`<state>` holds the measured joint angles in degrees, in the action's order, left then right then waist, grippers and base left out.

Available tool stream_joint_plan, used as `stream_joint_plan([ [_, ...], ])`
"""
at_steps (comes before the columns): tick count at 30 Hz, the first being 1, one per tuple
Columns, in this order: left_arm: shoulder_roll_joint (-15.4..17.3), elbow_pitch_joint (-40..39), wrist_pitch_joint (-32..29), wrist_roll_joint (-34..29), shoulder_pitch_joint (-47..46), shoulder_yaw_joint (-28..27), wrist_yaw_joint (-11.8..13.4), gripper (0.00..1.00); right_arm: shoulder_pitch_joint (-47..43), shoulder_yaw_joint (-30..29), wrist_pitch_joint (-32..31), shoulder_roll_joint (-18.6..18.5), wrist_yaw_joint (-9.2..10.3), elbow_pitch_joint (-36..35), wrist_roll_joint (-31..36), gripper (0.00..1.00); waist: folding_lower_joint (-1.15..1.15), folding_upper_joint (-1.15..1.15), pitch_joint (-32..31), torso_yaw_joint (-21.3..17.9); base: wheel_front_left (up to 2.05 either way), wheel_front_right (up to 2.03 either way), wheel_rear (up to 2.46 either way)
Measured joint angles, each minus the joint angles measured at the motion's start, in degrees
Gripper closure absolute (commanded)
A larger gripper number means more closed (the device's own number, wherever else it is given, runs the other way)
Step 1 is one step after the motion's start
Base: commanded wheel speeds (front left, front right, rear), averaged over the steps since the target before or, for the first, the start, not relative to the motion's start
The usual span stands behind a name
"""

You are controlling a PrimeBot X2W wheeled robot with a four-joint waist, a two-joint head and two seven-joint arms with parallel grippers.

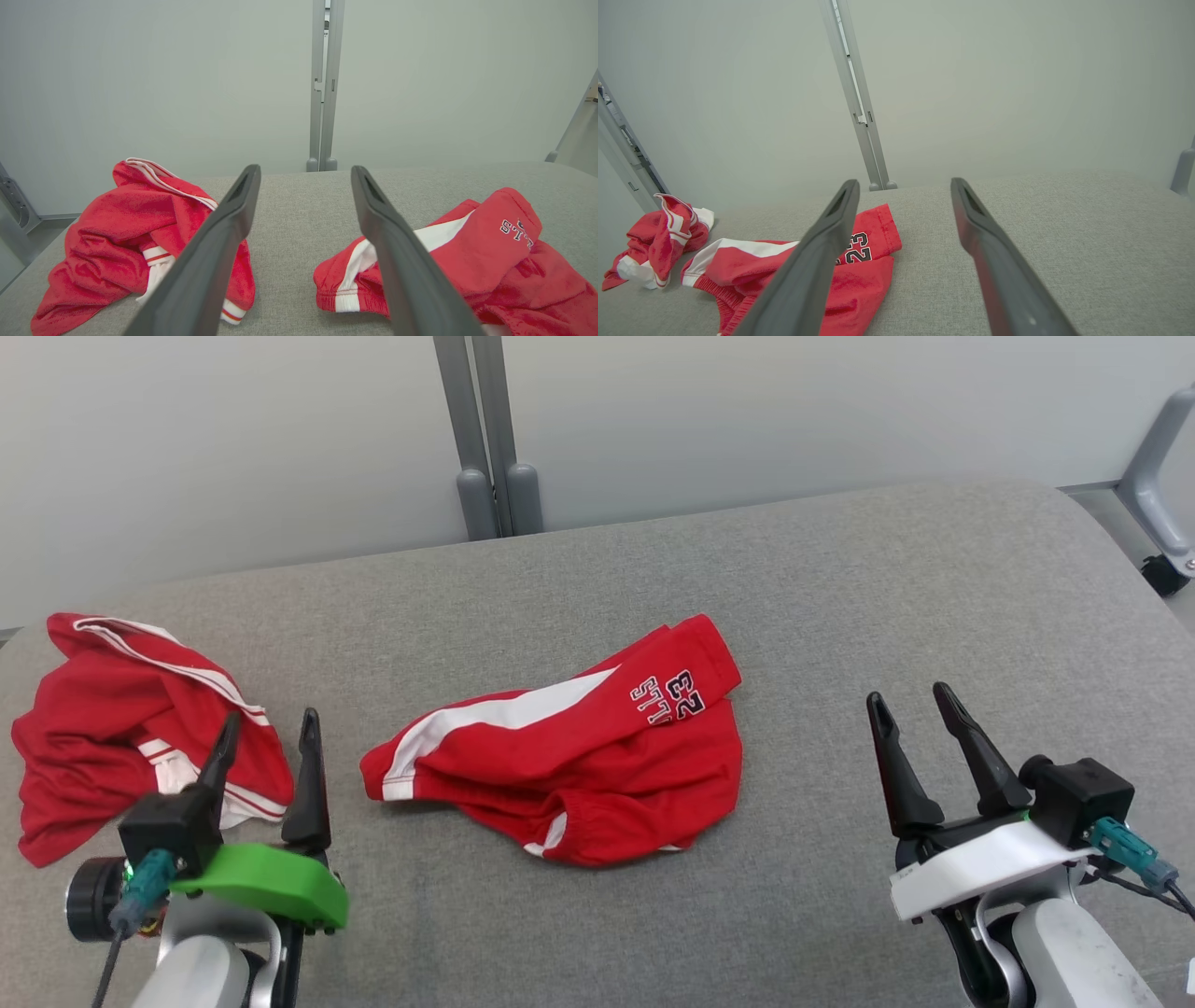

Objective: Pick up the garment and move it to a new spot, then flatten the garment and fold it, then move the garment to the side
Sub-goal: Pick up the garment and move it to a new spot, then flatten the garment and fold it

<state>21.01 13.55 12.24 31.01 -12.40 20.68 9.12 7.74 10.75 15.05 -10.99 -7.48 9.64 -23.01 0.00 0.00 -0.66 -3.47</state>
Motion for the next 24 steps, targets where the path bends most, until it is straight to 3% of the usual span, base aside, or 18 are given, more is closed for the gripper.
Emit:
stream_joint_plan([
  [5,-1.76,-4.45,2.46,-1.43,6.48,-1.13,1.92,0.00,-1.85,-1.13,0.00,0.51,0.00,-1.04,0.74,0.00,0.00,0.00,-0.23,0.93,0.00,0.00,0.00],
  [11,-5.58,-8.36,2.76,-3.85,11.46,-4.34,1.75,0.00,-3.84,-3.01,0.00,0.42,0.00,-2.22,0.87,0.00,0.00,0.00,-0.34,1.76,0.00,0.00,0.00],
  [15,-8.75,-10.29,2.80,-6.17,14.24,-7.68,0.33,0.00,-4.39,-3.89,0.00,0.48,0.00,-2.52,0.83,0.00,0.00,0.00,0.10,1.69,0.00,0.00,0.00],
  [24,-12.29,-10.03,2.80,-9.91,14.96,-10.79,-3.87,0.00,-3.89,-2.75,0.00,-0.53,0.00,-2.20,0.41,0.00,0.00,0.00,0.13,2.05,0.00,0.00,0.00],
])
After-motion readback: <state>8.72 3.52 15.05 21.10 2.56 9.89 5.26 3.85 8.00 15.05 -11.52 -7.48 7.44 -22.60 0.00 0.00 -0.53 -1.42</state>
